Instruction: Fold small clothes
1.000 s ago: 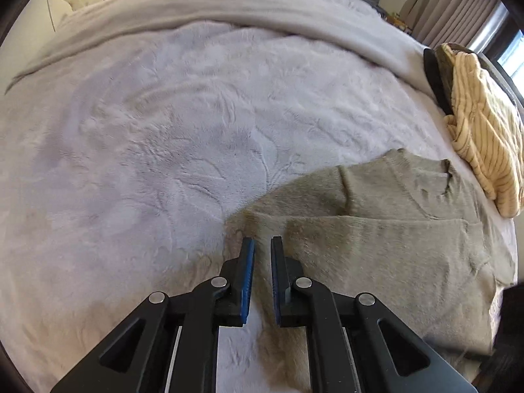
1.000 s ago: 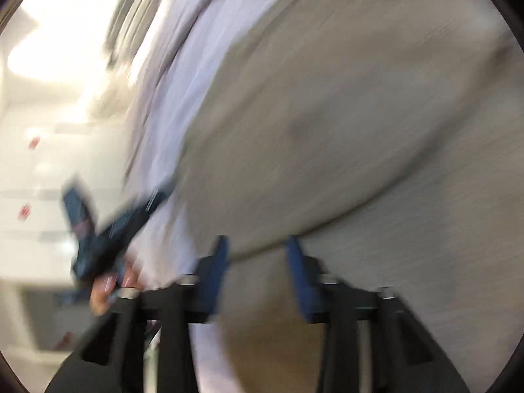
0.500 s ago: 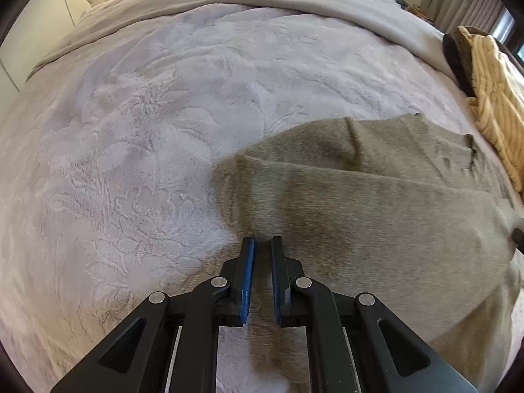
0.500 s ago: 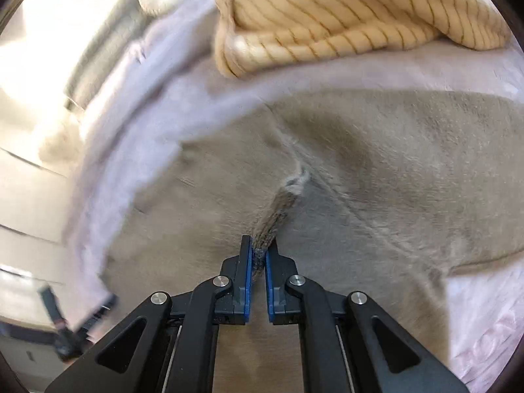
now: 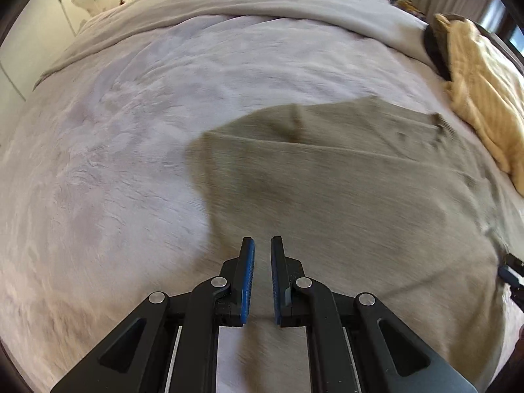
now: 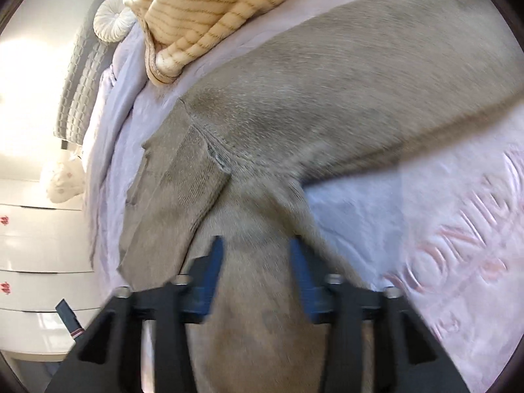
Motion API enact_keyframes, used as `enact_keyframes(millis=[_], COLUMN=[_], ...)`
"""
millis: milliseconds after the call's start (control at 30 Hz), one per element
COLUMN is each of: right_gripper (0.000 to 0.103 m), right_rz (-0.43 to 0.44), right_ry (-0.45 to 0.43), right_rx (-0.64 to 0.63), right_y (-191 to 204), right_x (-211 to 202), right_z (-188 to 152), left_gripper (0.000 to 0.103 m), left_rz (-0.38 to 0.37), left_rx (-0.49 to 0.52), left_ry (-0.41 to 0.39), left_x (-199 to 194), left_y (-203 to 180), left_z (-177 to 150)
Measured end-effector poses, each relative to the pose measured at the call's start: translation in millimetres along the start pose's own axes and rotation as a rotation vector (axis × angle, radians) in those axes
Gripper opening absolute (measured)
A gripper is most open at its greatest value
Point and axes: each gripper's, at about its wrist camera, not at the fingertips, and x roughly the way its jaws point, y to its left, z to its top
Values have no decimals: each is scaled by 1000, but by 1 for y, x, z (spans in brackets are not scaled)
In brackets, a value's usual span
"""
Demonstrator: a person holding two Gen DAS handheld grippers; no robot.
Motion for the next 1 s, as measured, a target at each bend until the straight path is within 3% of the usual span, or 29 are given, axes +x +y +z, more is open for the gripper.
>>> enact_keyframes(millis=[33, 133, 233, 333, 367, 567, 767, 1000], right_gripper=[53, 53, 54, 74, 76, 76, 76, 76], right_rz=[6, 13, 33, 36, 42, 32, 64, 107], right_ry=[1, 6, -14, -81, -99, -197, -327, -379], right_rx=[3, 11, 43, 74, 88, 242, 388, 429], right_y=[-4, -15, -30, -55, -62, -126, -183, -200], right_x=[-4, -12, -23, -47, -53, -95, -126, -126], right_z=[-2, -5, -3, 1, 4, 27, 60, 97], left_gripper=[14, 98, 101, 101, 101, 101, 101, 101], left_rz=[-7, -32, -52, -88, -99, -129, -122, -130], left_rx=[7, 17, 62, 87, 98, 149, 179, 176], left_ry=[1, -8, -28, 9, 22, 127, 103, 77], left_x=[-2, -11, -19, -17, -15, 5, 3, 4], left_y=[-9, -39, -73, -99, -108, -151, -184, -219], left_z=[-1, -8, -14, -20, -22, -32, -36, -28])
